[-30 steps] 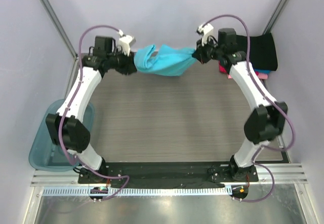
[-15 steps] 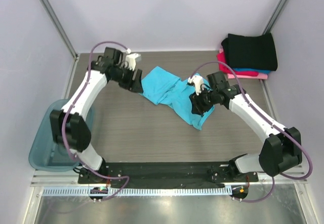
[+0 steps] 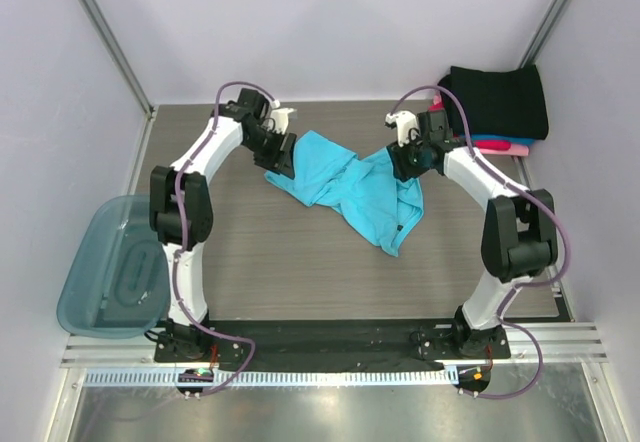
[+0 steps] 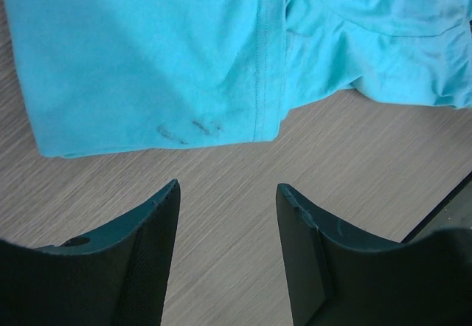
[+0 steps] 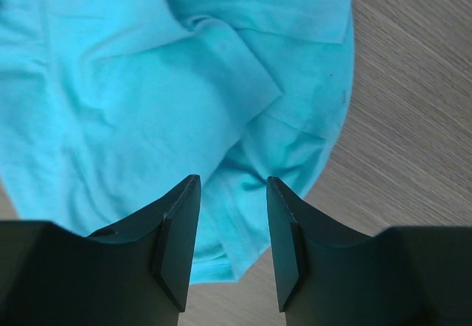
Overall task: Fold and stack the t-shirts
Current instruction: Flatten the tshirt out
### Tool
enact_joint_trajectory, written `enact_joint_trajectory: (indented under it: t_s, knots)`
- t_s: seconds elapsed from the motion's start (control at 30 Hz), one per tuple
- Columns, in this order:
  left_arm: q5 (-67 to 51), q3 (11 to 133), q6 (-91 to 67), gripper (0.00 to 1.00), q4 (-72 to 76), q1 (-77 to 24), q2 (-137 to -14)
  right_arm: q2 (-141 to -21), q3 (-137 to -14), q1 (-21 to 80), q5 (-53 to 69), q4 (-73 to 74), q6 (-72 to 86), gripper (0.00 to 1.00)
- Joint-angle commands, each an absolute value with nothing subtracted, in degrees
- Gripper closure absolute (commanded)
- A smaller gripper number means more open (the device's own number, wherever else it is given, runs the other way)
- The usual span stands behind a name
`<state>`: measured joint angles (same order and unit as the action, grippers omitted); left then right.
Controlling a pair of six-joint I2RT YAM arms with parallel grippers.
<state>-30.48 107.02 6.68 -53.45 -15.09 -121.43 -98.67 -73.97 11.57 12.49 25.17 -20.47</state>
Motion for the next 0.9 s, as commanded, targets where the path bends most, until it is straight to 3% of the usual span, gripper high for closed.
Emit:
enact_joint_trajectory:
  t_s: [0.0, 0.57, 0.87]
  knots:
    - [-31.82, 108.64, 7.56, 0.44, -53.18, -15.91, -118.83, -102.02, -79.0, 9.58, 12.91, 21.89, -20.4, 0.53]
    - [-28.3, 105.82, 8.88, 0.43, -54.58, -20.21, -117.69, -125.49, -101.77, 7.47, 12.57, 19.69, -17.75, 0.56]
    - [-26.1, 106.17, 9.58, 0.43, -54.84, -20.57, -118.21, -129.2, -105.29, 7.03, 13.18, 20.57, -16.88, 0.6]
